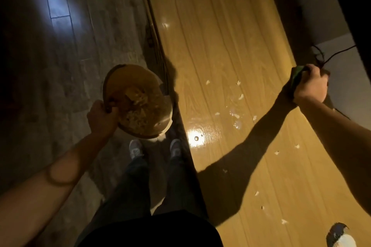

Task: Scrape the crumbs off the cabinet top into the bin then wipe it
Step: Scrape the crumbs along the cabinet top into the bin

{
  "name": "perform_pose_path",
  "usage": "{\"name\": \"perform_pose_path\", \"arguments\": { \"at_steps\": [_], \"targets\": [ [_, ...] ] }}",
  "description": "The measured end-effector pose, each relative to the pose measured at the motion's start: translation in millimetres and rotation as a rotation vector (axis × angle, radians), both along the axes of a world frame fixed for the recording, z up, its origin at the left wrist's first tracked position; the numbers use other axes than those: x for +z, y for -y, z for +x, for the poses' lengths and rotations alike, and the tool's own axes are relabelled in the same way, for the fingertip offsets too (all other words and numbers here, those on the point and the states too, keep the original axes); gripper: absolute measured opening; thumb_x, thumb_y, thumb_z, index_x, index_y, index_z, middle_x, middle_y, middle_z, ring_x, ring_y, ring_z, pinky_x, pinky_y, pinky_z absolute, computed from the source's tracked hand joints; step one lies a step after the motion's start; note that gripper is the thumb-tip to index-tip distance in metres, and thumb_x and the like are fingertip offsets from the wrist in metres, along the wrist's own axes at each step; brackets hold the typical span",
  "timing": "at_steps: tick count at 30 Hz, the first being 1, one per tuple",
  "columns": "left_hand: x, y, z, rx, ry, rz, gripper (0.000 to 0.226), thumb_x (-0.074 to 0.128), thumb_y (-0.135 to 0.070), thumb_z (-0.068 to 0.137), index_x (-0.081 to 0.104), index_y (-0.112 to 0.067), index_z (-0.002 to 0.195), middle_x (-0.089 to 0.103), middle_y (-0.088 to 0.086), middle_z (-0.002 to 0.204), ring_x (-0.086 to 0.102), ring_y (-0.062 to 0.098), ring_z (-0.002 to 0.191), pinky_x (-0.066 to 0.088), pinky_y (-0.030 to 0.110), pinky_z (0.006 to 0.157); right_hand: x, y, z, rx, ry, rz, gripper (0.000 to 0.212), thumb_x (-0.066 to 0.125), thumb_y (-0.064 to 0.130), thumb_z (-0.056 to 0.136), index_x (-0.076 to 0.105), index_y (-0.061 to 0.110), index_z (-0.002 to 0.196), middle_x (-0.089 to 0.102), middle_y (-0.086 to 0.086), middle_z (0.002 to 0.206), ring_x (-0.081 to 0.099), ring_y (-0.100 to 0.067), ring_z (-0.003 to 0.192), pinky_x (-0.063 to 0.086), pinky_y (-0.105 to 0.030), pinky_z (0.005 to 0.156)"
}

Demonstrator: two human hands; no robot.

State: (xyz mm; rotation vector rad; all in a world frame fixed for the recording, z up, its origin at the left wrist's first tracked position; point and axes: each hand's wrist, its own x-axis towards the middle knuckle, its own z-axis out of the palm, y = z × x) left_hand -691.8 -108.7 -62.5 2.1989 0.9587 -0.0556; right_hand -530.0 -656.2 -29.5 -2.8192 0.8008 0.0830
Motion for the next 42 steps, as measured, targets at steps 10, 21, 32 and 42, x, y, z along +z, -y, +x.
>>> {"name": "perform_pose_path", "arguments": {
  "at_steps": [10, 21, 32, 42],
  "targets": [
    [-6, 18, -11, -0.069, 0.060, 0.058, 0.039, 0.060, -0.036, 0.078, 0.050, 0.001, 0.079, 0.051, 0.013, 0.071, 0.050, 0.022, 0.069, 0.027, 0.032, 0.058, -26, -52, -42, 0.249, 0.043, -0.023, 0.048, 0.038, 0.022, 0.107, 0.028, 0.029, 0.153, 0.025, -0.010, 0.160, 0.034, -0.042, 0.137, 0.037, -0.053, 0.113],
    [-1, 31, -13, 0.004, -0.002, 0.045, 0.024, 0.063, -0.020, 0.090, 0.054, 0.003, 0.093, 0.056, 0.022, 0.086, 0.059, 0.039, 0.085, 0.037, 0.038, 0.066, -24, -275, -80, 0.588, 0.125, 0.080, 0.050, 0.048, 0.018, 0.102, 0.041, 0.023, 0.151, 0.038, -0.012, 0.155, 0.049, -0.034, 0.120, 0.051, -0.041, 0.089],
    [19, 5, -39, -0.101, 0.048, -0.051, 0.033, 0.063, -0.021, 0.090, 0.062, -0.001, 0.116, 0.064, 0.012, 0.102, 0.060, 0.024, 0.094, 0.041, 0.030, 0.075, -33, -417, -178, 0.967, 0.047, 0.328, 0.039, 0.046, 0.049, 0.101, 0.053, 0.038, 0.138, 0.051, -0.001, 0.141, 0.051, -0.030, 0.122, 0.050, -0.047, 0.090],
    [22, 16, -44, -0.154, 0.016, -0.019, 0.039, 0.064, -0.040, 0.088, 0.055, -0.004, 0.101, 0.063, 0.018, 0.096, 0.061, 0.035, 0.086, 0.040, 0.037, 0.066, 19, -244, -122, 0.566, 0.224, 0.218, 0.044, 0.050, 0.021, 0.102, 0.051, 0.018, 0.146, 0.046, -0.013, 0.147, 0.047, -0.034, 0.127, 0.042, -0.043, 0.104]
  ]
}}
